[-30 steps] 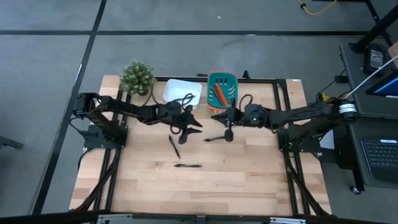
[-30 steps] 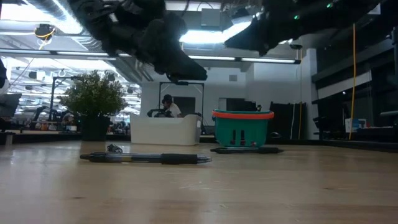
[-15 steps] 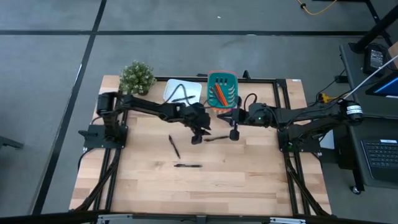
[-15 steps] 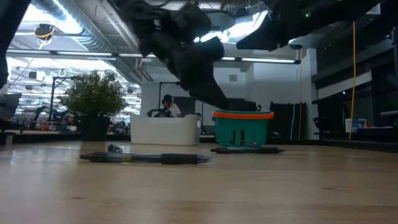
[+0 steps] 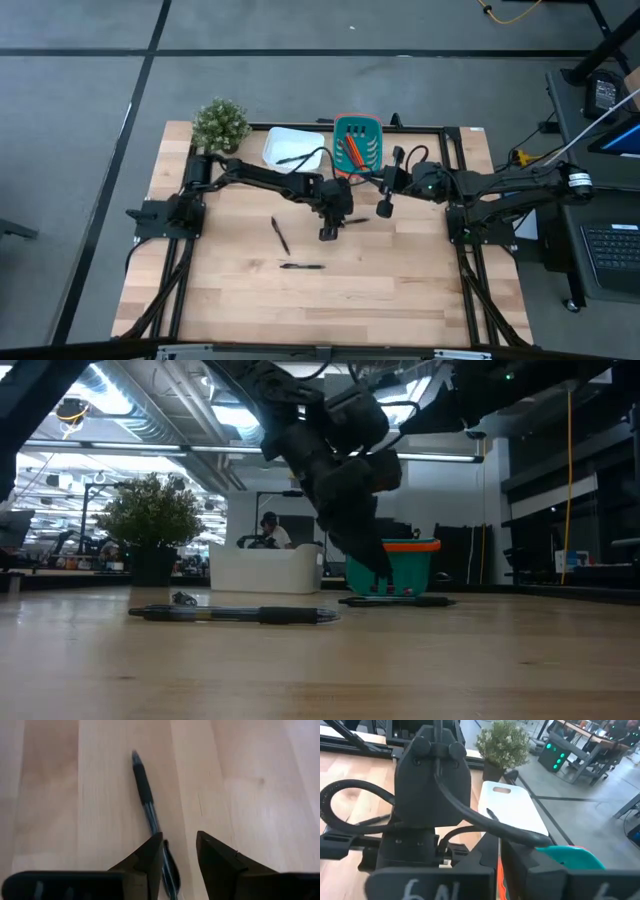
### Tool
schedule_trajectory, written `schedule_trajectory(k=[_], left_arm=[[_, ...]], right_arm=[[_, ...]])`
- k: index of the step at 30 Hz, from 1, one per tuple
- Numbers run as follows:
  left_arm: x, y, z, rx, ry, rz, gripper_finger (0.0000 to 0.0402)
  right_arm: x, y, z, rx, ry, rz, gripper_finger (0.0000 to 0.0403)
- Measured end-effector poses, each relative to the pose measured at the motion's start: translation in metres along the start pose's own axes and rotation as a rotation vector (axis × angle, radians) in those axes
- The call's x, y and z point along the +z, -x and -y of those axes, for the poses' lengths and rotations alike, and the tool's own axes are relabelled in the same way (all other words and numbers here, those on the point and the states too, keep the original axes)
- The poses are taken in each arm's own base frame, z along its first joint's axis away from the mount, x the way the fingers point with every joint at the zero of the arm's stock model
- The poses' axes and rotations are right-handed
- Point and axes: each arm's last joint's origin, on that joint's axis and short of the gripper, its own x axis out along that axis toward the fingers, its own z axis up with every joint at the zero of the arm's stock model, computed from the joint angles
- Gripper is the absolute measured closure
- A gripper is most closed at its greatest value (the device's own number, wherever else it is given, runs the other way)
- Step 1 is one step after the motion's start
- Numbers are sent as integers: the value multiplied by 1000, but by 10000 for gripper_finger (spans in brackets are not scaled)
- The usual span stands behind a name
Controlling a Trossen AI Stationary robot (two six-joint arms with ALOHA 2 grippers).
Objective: Sort pens & pencils
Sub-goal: Put the top right black pen into the white bin
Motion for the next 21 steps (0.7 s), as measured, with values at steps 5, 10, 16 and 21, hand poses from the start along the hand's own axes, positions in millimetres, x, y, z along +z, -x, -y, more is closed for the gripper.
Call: schedule_trajectory(k=[5, 10, 16, 21], left_arm=[[-1, -4, -1, -1, 8, -20, 289], [-3, -8, -1, -2, 35, -31, 289], [-5, -10, -2, -2, 37, -42, 289], [-6, -11, -3, 22, 37, -46, 289]], right_arm=[[0, 4, 1, 2, 4, -9, 382], [4, 12, 5, -2, 4, 19, 382], [6, 27, 10, -2, -1, 26, 382], [7, 38, 14, -4, -32, 32, 381]])
